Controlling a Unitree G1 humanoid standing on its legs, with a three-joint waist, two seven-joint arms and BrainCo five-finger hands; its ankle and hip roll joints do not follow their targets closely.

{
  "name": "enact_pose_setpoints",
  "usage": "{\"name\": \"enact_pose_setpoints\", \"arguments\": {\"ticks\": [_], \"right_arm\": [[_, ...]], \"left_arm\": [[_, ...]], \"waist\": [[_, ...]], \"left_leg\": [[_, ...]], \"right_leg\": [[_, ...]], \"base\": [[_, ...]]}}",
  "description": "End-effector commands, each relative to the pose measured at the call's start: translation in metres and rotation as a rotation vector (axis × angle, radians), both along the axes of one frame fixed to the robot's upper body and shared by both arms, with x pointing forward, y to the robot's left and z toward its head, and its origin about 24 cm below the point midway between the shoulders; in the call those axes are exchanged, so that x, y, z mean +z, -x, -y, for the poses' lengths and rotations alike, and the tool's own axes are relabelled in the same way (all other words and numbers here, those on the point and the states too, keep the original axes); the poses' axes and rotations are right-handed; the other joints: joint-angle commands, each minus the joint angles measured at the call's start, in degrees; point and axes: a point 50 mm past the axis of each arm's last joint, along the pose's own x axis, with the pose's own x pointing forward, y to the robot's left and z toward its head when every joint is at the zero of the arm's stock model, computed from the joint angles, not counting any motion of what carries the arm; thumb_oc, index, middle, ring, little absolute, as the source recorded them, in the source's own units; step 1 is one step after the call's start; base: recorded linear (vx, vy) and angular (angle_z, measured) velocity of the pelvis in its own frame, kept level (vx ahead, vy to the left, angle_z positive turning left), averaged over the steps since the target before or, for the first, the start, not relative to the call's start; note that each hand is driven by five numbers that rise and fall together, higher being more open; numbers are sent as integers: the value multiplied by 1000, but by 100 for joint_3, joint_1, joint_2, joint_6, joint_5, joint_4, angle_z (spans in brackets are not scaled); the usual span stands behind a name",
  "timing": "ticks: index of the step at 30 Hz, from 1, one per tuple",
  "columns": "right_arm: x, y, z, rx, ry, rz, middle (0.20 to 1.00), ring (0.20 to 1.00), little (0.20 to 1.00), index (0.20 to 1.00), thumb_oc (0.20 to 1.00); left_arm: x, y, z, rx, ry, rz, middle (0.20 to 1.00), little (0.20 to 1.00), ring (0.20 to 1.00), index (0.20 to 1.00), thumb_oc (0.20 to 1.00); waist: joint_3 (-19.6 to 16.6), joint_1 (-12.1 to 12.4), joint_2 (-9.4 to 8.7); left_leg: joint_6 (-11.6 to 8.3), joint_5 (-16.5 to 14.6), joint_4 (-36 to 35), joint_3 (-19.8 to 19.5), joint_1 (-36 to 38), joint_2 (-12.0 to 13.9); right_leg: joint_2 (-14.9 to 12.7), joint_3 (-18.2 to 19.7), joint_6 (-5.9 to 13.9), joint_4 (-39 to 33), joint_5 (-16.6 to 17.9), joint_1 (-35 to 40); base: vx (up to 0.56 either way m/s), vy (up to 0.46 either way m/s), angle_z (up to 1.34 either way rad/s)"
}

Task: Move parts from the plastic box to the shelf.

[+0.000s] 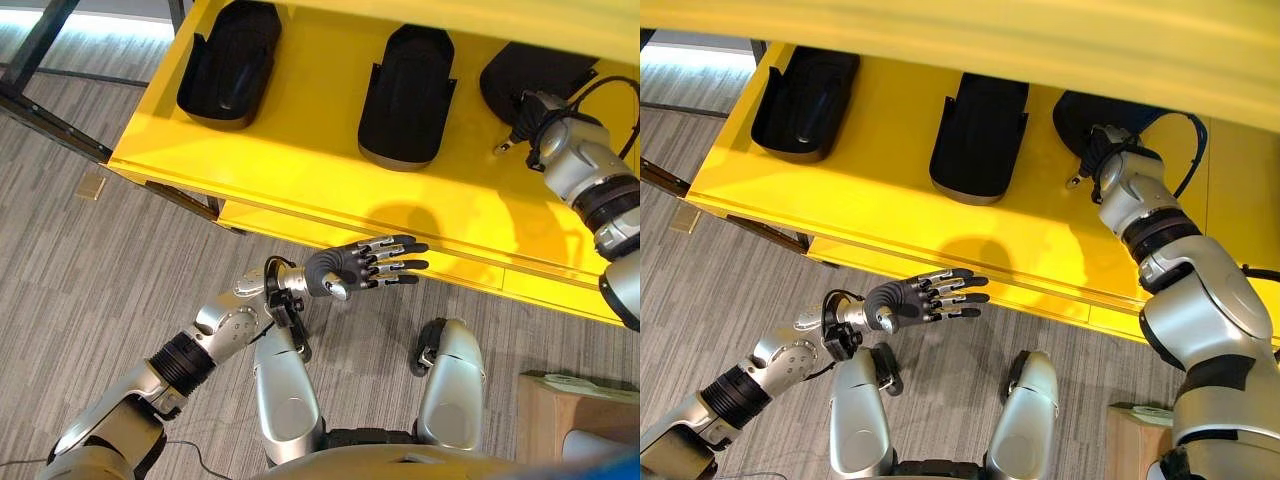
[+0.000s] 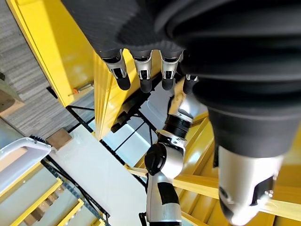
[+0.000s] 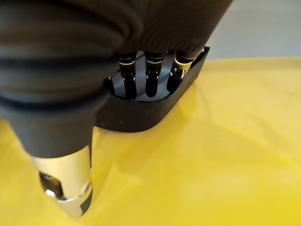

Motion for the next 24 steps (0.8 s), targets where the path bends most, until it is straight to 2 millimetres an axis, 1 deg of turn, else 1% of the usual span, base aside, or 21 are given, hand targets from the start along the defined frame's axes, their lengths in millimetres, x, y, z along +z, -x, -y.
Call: {"name": "enact_pose_setpoints", "arguments": {"ticks": [1,2,7,9,13,17,20,24], "right_arm": [[13,0,7,-32,15,-89,831,831,831,831,831],[11,-1,8,-30,53,-100,200,200,200,200,200],[9,-1,13,-71,98,-118,200,200,200,200,200],[1,-1,16,-72,151,-142,200,200,200,200,200],[-5,-2,11,-22,220,-143,200,200,200,200,200],[-11,1,4,56,348,-123,200,200,200,200,200],[-17,8,2,130,464,-104,200,200,200,200,200],[-22,14,-6,210,547,-72,200,200,200,200,200]], "left_arm": [[15,6,13,-100,56,89,1000,1000,1000,1000,1000],[15,5,13,-100,54,85,1000,1000,1000,1000,1000],[12,5,15,-125,53,71,1000,1000,1000,1000,1000],[9,5,16,-133,44,79,1000,1000,1000,1000,1000],[9,6,16,-128,44,88,1000,1000,1000,1000,1000],[10,6,12,-111,55,97,1000,1000,1000,1000,1000],[10,9,6,-92,59,106,1000,1000,1000,1000,1000],[11,9,1,-71,66,106,1000,1000,1000,1000,1000]], "waist": [[4,166,49],[2,181,50],[-5,222,67],[-1,239,92],[5,203,102],[-15,89,77],[-33,-11,56],[-45,-97,40]], "left_leg": [[22,15,-481,155,371,124],[21,31,-504,153,375,121],[11,46,-533,126,370,100],[-9,114,-600,112,369,121],[-30,160,-676,155,393,133],[-57,214,-760,225,447,165],[-66,247,-814,278,483,185],[-67,233,-812,311,484,197]], "right_leg": [[-88,-146,-25,443,-157,169],[-95,-157,-24,459,-158,164],[-104,-169,-6,436,-144,183],[-126,-202,13,391,-123,200],[-108,-194,41,304,-81,205],[-72,-152,76,198,-34,223],[-28,-106,105,108,-4,246],[2,-50,129,67,12,229]], "base": [[1,-37,8],[1,-32,5],[0,-8,1],[-25,-23,6],[-16,-8,2],[0,0,0],[2,4,-1],[5,6,-3]]}}
